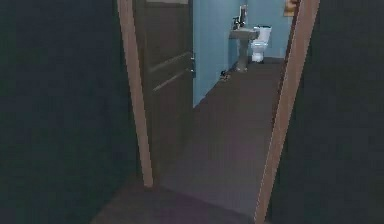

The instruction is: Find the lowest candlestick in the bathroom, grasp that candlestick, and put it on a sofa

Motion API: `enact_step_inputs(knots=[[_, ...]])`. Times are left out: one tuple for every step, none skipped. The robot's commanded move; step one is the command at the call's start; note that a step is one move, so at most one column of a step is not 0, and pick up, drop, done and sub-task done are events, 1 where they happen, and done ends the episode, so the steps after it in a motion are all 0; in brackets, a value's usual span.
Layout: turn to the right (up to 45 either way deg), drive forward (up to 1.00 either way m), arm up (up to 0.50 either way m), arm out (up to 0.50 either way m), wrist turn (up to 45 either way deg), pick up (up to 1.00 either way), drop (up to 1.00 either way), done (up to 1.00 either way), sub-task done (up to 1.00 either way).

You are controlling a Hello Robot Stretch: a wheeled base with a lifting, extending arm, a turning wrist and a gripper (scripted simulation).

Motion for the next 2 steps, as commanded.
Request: enact_step_inputs(knots=[[0.0,1.0,0.0,0.0,0.0,0.0,0.0,0.0,0.0],[0.0,0.4,0.0,0.0,0.0,0.0,0.0,0.0,0.0]])
